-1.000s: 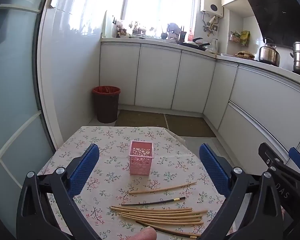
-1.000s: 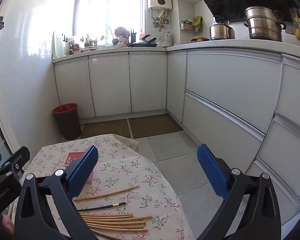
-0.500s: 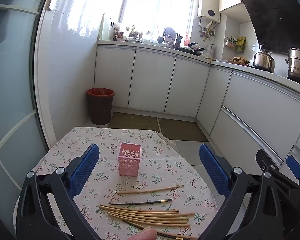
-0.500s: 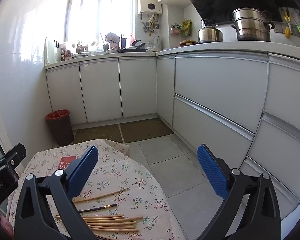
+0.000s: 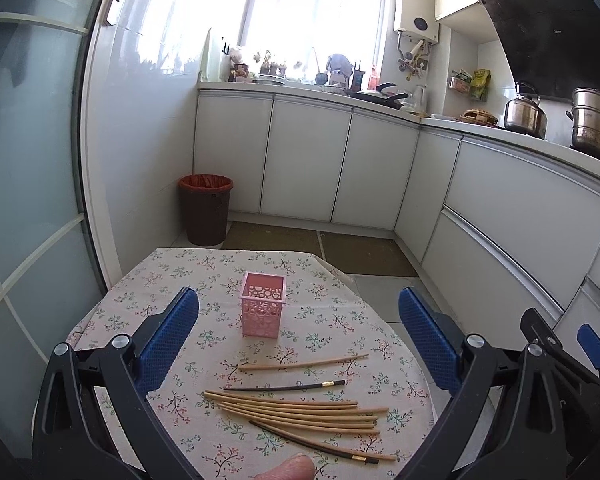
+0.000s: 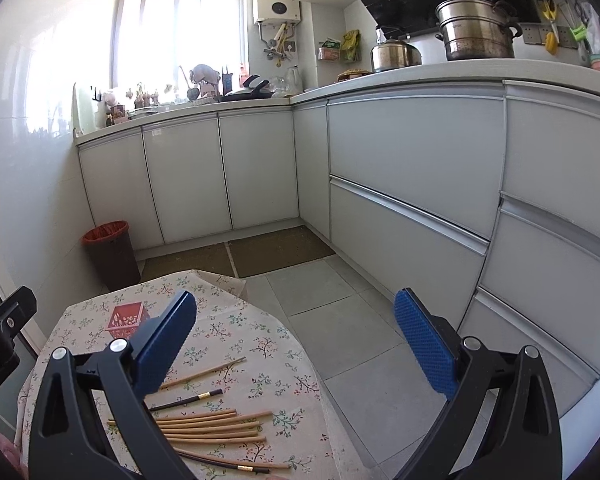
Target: Organize utensils
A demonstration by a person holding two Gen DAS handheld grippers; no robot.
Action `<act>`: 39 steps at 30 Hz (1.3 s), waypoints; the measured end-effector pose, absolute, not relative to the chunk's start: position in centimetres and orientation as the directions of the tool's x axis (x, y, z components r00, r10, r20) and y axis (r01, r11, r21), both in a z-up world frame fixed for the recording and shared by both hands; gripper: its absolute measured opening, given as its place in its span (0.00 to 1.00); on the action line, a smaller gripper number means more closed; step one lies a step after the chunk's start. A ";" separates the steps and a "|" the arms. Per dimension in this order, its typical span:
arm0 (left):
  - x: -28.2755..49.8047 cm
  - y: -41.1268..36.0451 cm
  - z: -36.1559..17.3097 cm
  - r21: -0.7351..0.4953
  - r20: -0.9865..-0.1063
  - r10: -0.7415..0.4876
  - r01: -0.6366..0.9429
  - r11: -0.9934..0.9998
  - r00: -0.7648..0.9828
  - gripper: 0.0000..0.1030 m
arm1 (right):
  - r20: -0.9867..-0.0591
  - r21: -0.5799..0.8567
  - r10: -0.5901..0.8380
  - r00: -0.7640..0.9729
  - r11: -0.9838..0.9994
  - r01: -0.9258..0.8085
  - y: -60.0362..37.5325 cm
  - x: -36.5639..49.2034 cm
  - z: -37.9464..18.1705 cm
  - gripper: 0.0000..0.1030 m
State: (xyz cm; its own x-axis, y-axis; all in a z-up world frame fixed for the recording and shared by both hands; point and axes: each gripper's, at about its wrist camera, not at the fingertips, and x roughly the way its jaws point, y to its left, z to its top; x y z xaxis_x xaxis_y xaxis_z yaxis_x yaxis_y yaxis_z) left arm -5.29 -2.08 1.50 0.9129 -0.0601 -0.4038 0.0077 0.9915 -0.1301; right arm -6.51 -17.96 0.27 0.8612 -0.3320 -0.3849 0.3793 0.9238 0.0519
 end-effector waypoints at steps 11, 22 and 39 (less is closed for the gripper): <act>-10.2 -2.0 2.5 -0.100 -0.463 -0.073 0.030 0.995 0.883 0.93 | -0.425 0.008 -0.360 0.830 0.916 0.401 -16.9 -12.8 2.9 0.94; -12.4 -1.6 5.1 -0.127 -0.432 -0.080 0.027 0.992 0.898 0.93 | -0.425 0.018 -0.354 0.833 0.917 0.399 -16.0 -14.4 4.8 0.94; -12.5 -2.2 6.1 -0.103 -0.425 -0.066 0.024 0.994 0.903 0.93 | -0.438 0.054 -0.338 0.833 0.915 0.399 -16.7 -14.3 5.0 0.94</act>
